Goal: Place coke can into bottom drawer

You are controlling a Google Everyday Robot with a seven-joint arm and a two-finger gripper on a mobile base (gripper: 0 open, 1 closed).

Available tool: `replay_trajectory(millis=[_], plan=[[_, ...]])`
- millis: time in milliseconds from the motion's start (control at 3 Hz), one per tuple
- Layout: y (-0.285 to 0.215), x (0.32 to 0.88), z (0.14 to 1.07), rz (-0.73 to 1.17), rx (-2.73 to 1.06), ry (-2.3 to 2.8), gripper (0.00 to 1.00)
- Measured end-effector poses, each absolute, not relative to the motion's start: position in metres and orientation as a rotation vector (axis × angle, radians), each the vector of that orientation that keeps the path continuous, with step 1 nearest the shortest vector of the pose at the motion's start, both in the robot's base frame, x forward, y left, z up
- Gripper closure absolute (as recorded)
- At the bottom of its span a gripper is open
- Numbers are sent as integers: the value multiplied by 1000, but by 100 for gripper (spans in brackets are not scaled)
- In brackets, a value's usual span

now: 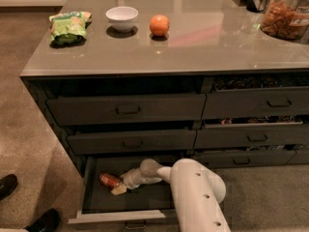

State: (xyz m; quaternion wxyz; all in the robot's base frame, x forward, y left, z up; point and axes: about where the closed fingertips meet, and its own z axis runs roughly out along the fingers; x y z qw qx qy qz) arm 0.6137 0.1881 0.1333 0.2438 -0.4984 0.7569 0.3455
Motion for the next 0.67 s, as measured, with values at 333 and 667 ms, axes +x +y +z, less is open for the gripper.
replay_trajectory(millis=[333,667], plan=[[188,614,133,944,-1361,2067,0],[188,613,133,944,-1362,2067,0]])
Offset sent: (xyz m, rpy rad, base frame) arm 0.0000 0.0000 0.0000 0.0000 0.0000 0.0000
